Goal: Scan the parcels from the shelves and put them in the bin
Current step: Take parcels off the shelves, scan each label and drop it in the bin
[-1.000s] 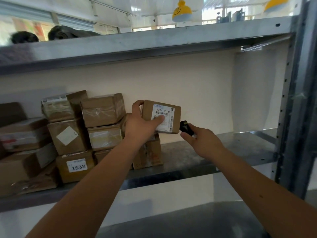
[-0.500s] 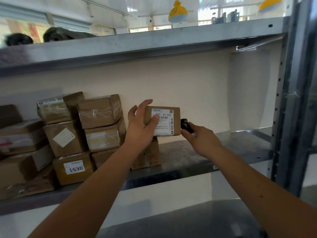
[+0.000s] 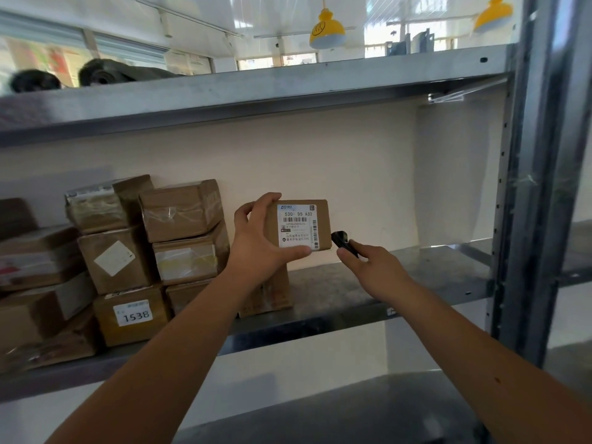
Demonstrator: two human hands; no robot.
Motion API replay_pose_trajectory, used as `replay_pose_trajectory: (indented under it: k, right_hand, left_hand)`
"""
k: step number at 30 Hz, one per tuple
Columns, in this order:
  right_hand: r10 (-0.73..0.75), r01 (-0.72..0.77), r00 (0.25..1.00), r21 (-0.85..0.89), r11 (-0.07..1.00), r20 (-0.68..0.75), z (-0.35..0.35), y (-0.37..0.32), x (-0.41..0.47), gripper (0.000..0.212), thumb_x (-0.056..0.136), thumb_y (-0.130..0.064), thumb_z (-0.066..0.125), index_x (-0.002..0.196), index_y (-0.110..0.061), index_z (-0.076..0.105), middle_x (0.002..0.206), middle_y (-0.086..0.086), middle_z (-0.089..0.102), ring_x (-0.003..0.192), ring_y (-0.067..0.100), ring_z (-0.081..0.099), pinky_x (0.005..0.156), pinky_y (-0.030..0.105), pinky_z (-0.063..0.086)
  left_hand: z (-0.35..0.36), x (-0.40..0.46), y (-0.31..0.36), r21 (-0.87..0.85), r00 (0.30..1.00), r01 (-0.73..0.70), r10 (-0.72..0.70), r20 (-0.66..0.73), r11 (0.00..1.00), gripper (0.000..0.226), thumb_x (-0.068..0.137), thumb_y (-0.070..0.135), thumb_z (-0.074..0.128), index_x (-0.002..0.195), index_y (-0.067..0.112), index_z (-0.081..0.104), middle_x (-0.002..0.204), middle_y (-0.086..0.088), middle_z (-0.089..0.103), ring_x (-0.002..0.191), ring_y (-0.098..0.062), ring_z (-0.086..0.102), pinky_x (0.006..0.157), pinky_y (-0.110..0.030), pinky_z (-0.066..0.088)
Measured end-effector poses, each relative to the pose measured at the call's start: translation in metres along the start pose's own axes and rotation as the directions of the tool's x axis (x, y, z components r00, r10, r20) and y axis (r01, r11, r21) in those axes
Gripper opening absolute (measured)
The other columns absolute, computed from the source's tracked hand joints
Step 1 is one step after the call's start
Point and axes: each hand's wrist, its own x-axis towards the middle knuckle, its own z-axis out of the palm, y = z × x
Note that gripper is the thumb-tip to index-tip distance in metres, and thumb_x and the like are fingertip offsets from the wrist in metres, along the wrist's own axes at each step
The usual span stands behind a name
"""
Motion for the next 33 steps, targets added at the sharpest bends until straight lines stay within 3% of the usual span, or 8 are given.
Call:
replay_pose_trajectory:
  k: [3,6,9,15,20,24,29,33]
  right_hand:
    - [0.000,0.000,1.000,-0.047,0.999,-0.004,-0.007,0.004,-0.009,0.064,0.103,-0.062,0.044,0.158,-0.028,0.042,0.152,0.006,0.055,0.129,0.026,0.056,0.103,0.036,0.043]
    - [-0.022,0.024,1.000,-0.157,0.987,0.020,-0.015,0.008,-0.019,0.065,0.104,-0.063,0.041,0.159,-0.029,0.038,0.153,0.005,0.054,0.130,0.026,0.057,0.104,0.037,0.044]
    - [-0.042,0.052,0.998,-0.261,0.964,0.044,-0.025,0.010,-0.025,0.066,0.102,-0.066,0.040,0.160,-0.034,0.036,0.147,0.003,0.059,0.119,0.023,0.061,0.096,0.037,0.052]
    - [-0.075,0.122,0.988,-0.397,0.910,0.132,-0.039,0.013,-0.047,0.065,0.097,-0.073,0.043,0.156,-0.044,0.040,0.125,-0.002,0.067,0.095,0.013,0.063,0.090,0.040,0.057]
    - [-0.096,0.185,0.976,-0.512,0.839,0.196,-0.039,0.012,-0.069,0.066,0.097,-0.073,0.041,0.157,-0.046,0.034,0.135,-0.001,0.064,0.106,0.016,0.062,0.093,0.036,0.056]
    - [-0.090,0.206,0.967,-0.526,0.825,0.238,-0.038,0.013,-0.080,0.065,0.098,-0.071,0.042,0.158,-0.045,0.034,0.142,-0.004,0.061,0.113,0.016,0.062,0.096,0.036,0.055]
    - [-0.111,0.216,0.967,-0.501,0.838,0.230,-0.041,0.016,-0.091,0.066,0.099,-0.069,0.043,0.159,-0.042,0.035,0.129,-0.005,0.065,0.099,0.009,0.059,0.090,0.033,0.056]
    - [-0.130,0.215,0.971,-0.497,0.840,0.202,-0.042,0.018,-0.099,0.063,0.099,-0.069,0.043,0.156,-0.043,0.039,0.135,-0.004,0.064,0.103,0.010,0.059,0.093,0.031,0.053]
  left_hand:
    - [0.005,0.004,0.001,0.036,0.998,-0.009,0.011,-0.054,0.999,0.109,0.058,0.042,0.102,0.147,0.046,0.038,0.154,0.001,0.025,0.123,-0.008,0.043,0.096,-0.006,0.036]
    - [0.013,0.007,0.001,0.067,0.995,-0.022,0.029,-0.095,0.998,0.109,0.059,0.041,0.102,0.145,0.048,0.037,0.156,0.003,0.021,0.130,-0.015,0.045,0.108,-0.025,0.044]
    - [0.020,0.008,-0.002,0.101,0.994,-0.060,0.068,-0.082,0.993,0.108,0.061,0.040,0.101,0.147,0.048,0.035,0.157,0.009,0.015,0.138,-0.019,0.043,0.115,-0.035,0.046]
    - [0.029,0.010,-0.007,0.148,0.991,-0.104,0.115,-0.069,0.983,0.106,0.061,0.041,0.100,0.144,0.053,0.035,0.157,0.011,0.011,0.142,-0.024,0.039,0.116,-0.037,0.045]
    - [0.031,0.006,-0.006,0.208,0.990,-0.113,0.129,-0.061,0.972,0.103,0.063,0.040,0.099,0.141,0.056,0.033,0.158,0.007,0.012,0.143,-0.031,0.038,0.115,-0.046,0.047]
    - [0.029,0.004,-0.006,0.253,0.987,-0.102,0.130,-0.096,0.962,0.102,0.067,0.040,0.098,0.143,0.053,0.031,0.159,0.004,0.015,0.143,-0.030,0.038,0.114,-0.044,0.047]
    - [0.027,0.003,-0.011,0.281,0.976,-0.162,0.196,-0.097,0.946,0.105,0.063,0.048,0.095,0.146,0.046,0.031,0.158,-0.013,0.029,0.142,-0.033,0.037,0.117,-0.052,0.043]
    - [0.025,0.001,-0.003,0.235,0.991,-0.092,0.112,-0.070,0.968,0.100,0.068,0.036,0.097,0.142,0.052,0.032,0.162,0.000,0.010,0.145,-0.037,0.032,0.114,-0.050,0.043]
